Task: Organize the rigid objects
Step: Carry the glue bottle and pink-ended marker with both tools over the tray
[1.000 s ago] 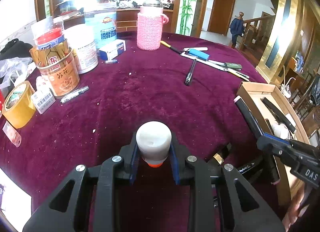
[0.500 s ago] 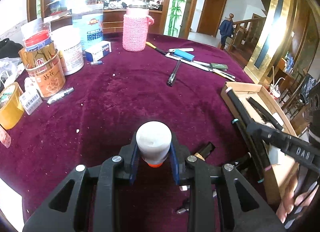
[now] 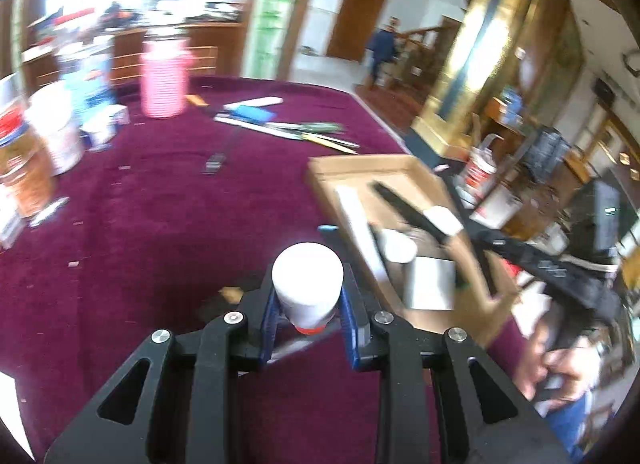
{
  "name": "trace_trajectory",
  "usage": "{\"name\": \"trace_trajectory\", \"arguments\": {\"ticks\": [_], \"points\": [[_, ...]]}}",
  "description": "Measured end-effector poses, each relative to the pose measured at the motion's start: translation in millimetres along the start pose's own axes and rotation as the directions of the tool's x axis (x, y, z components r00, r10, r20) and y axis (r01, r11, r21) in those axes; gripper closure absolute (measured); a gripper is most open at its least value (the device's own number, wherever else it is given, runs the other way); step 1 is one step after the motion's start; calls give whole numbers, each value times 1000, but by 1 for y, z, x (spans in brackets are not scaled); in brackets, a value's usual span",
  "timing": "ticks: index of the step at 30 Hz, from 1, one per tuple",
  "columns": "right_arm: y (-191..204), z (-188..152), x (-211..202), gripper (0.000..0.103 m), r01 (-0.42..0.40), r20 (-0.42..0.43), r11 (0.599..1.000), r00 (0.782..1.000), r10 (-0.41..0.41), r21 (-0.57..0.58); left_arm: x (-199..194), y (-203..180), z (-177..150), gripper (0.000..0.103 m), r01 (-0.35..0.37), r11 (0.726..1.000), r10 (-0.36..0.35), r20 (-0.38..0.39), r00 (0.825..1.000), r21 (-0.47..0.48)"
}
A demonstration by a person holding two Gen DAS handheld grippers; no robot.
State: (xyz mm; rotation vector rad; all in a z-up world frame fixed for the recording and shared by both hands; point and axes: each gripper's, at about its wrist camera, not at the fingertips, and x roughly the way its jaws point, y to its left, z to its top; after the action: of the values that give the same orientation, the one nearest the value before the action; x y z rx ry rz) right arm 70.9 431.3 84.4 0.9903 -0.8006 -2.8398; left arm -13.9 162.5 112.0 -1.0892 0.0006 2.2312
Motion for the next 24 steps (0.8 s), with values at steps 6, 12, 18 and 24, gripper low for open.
{"name": "trace_trajectory", "arguments": {"ticks": [6,12,18,24], "points": [[-33,0,3,90,30,-15,998,999,-29,61,26,-56,1,79,158,987,-153,-126,980,34],[-44,-3,5,90,53,-46,996,998,-50,66,66,-95,-14,79,165,984,-143,-249,958,72],[-45,-7,11,90,65,-85,997,995,-60,51,90,-96,-21,79,131,989,-107,-296,949,63],[-47,-11,16,90,94,-101,995,991,-89,41,98,-99,-30,79,111,990,-80,-304,949,88]]}}
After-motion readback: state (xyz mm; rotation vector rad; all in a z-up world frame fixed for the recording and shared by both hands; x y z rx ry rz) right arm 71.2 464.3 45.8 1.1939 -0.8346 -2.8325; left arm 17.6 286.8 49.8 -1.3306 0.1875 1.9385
